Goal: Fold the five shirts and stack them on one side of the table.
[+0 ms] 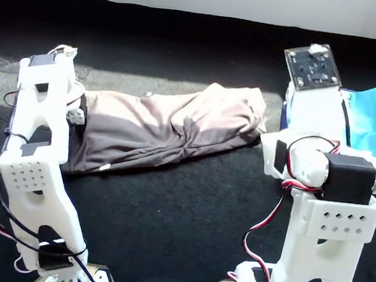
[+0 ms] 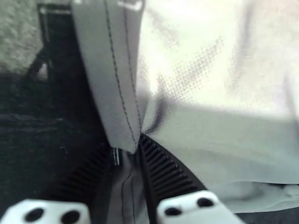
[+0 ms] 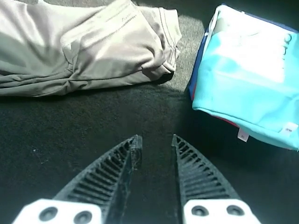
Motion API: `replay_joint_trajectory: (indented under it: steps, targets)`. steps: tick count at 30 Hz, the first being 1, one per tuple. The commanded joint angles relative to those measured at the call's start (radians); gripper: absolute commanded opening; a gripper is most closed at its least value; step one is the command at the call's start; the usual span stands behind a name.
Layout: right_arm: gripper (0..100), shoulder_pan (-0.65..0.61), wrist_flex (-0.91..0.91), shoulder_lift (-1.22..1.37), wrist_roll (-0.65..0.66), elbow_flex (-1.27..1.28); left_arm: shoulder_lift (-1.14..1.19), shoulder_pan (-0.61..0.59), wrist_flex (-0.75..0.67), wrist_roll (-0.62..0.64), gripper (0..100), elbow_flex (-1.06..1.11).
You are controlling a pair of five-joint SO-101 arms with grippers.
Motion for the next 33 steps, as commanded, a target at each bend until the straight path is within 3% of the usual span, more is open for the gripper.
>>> replay_joint_trajectory:
  steps: [1, 9, 14, 18, 24, 33]
  targets:
    - [11.2, 0.022, -0.031, -0.047, 0.014, 0.088, -0.01, -0.143, 0.012, -0.057, 1, -0.024]
    - [11.2, 0.024, -0.341, -0.208, 0.014, 0.576, -0.001, -0.487, 0.078, -0.204, 1, -0.272]
    - [11.2, 0.024, -0.578, -0.305, 0.014, 0.917, -0.001, -0.539, 0.181, -0.236, 1, -0.363]
    - [11.2, 0.025, -0.751, -0.352, 0.012, 1.148, -0.008, -0.461, 0.276, -0.233, 1, -0.363]
    - [11.2, 0.025, -0.978, -0.369, 0.008, 1.411, -0.087, -0.312, 0.287, -0.152, 1, -0.325]
    - [11.2, 0.025, -1.207, -0.369, 0.008, 1.636, -0.492, 0.114, 0.282, -0.051, 1, 0.021]
